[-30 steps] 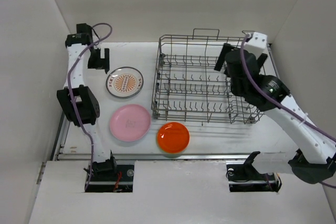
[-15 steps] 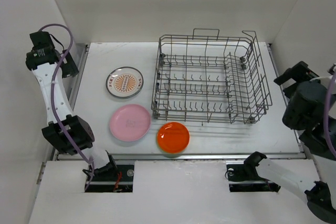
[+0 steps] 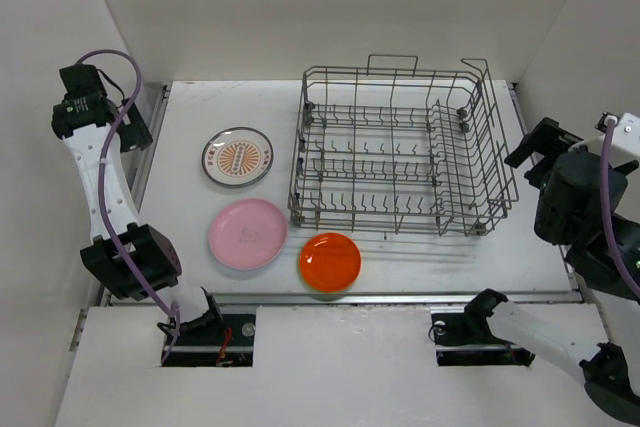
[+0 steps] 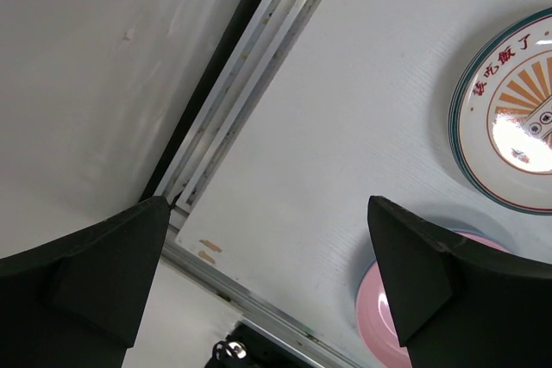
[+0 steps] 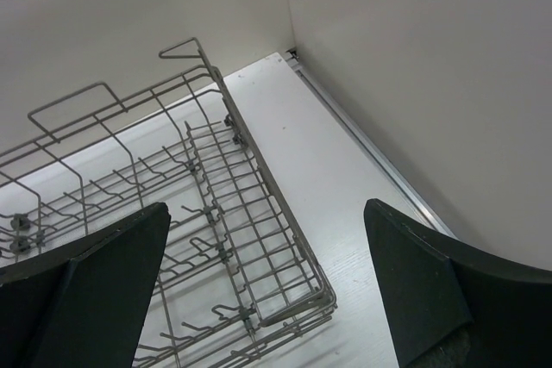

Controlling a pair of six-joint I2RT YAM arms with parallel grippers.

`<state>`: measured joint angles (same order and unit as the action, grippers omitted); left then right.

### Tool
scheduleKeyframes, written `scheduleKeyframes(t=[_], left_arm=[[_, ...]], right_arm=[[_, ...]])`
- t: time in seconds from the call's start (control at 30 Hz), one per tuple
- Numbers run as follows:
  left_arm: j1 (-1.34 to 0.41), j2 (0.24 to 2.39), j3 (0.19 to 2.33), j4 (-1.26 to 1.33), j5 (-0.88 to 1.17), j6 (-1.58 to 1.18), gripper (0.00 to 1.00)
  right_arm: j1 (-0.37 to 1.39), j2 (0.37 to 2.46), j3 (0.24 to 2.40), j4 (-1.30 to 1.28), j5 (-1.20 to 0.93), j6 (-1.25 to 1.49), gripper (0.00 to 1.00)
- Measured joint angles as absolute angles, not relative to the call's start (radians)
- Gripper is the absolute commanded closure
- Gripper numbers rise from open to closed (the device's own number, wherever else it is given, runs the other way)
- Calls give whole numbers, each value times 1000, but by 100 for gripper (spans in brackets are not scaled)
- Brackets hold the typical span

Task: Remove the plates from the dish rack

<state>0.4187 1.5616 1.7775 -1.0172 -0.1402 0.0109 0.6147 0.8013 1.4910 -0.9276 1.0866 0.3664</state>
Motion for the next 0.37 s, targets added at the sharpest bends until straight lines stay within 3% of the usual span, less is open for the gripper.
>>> scheduleKeyframes(t=[0.37], left_arm=[[419, 1560, 1776, -1018, -139, 10, 1]], right_arm=[[615, 817, 1491, -913, 1073, 335, 0]])
